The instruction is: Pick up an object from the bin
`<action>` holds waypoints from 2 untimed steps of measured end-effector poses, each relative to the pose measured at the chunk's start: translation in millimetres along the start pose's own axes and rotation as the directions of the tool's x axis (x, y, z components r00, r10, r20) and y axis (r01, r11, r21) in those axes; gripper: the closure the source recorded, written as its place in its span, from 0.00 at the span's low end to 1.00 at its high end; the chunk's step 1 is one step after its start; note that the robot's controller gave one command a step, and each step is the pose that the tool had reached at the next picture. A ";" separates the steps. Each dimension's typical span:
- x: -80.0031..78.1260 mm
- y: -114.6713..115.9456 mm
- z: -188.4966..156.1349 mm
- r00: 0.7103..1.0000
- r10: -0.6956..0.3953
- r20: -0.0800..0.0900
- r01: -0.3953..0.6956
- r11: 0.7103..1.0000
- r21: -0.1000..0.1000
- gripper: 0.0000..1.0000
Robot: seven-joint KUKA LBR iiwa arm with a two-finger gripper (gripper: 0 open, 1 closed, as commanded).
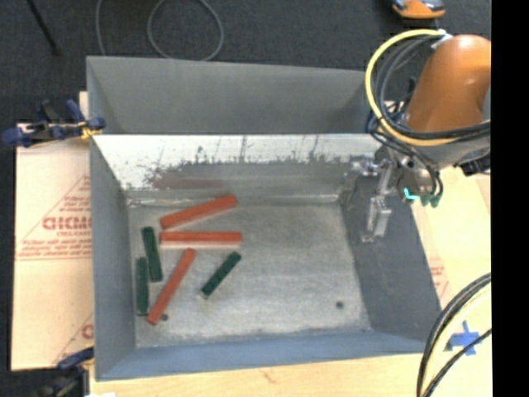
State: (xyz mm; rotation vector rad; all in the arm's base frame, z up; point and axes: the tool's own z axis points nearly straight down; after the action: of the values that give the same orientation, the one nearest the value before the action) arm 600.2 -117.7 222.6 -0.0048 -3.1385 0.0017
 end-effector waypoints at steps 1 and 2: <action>-4.6 13.8 148.5 0.990 -0.143 0.003 0.143 0.990 0.000 0.00; -42.5 7.5 36.0 0.943 -0.333 0.016 0.333 0.943 0.007 0.00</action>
Offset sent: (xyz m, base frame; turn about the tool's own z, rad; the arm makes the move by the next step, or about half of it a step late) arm 0.0043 0.0145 -0.1453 -0.1434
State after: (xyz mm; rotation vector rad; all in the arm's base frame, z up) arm 642.6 -110.4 186.4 0.5286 -3.1104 0.0078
